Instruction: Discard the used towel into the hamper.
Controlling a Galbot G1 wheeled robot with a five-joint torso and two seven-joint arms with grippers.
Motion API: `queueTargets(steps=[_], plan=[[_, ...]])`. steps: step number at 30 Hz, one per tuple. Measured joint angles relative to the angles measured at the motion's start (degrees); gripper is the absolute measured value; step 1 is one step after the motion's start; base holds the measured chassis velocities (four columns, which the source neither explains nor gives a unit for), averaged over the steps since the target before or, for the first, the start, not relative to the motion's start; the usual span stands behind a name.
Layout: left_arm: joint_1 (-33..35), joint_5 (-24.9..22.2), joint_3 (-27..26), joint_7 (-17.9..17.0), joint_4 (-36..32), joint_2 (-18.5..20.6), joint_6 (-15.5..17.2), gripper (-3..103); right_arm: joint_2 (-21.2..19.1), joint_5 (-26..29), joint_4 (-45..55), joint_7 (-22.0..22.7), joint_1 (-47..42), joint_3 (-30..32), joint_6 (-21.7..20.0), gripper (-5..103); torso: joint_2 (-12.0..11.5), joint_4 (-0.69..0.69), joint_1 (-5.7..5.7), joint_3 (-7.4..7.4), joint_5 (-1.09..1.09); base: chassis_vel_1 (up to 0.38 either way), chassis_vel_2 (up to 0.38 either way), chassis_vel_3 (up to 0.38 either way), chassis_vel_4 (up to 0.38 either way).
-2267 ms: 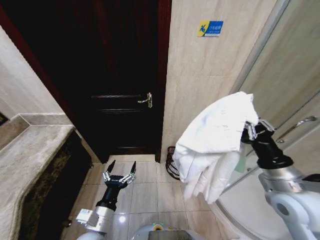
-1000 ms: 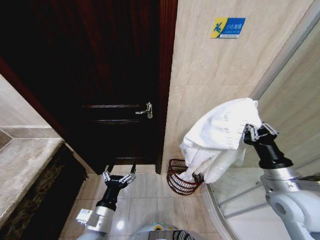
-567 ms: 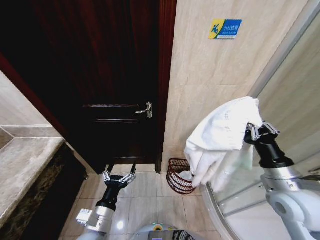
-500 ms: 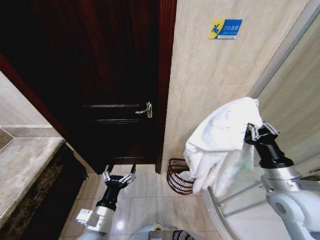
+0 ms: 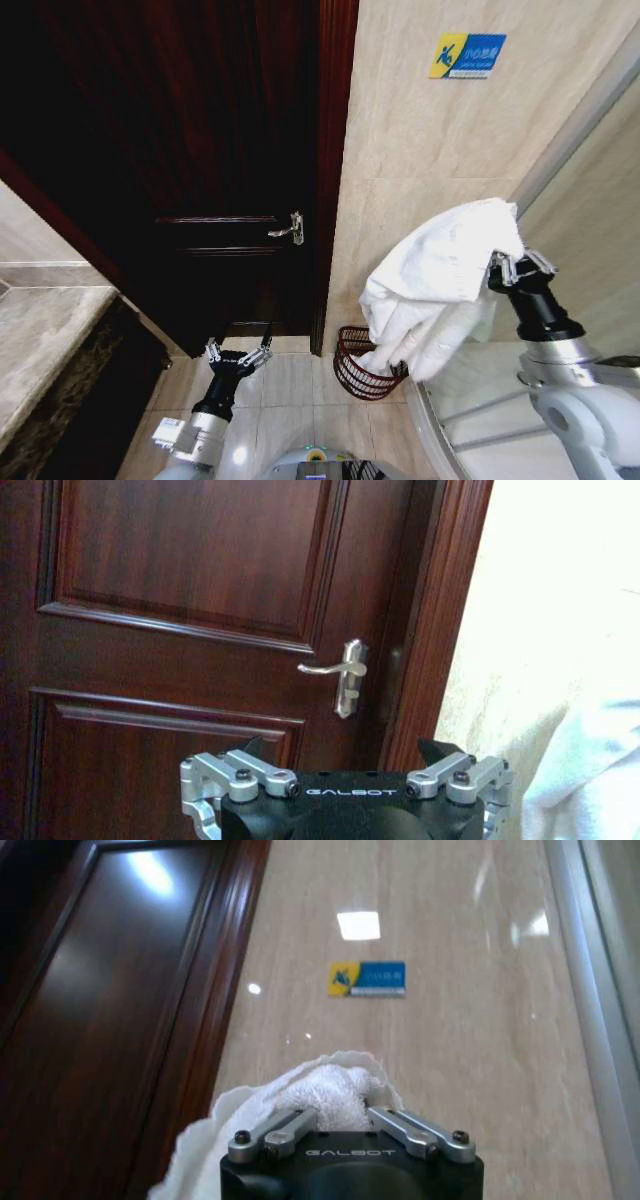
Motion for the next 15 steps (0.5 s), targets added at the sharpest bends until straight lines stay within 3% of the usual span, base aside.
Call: queueTargets(steps=[15], plan=[[0.00,0.00,0.00,0.00,0.00,0.00,0.00,100,1.94,-3.02,-16.00,-1.66,6.03,-8.68,4.14,4,0.01,0.00,-0.02,-0.01,0.00,0.000,0.000,0.000,0.000]])
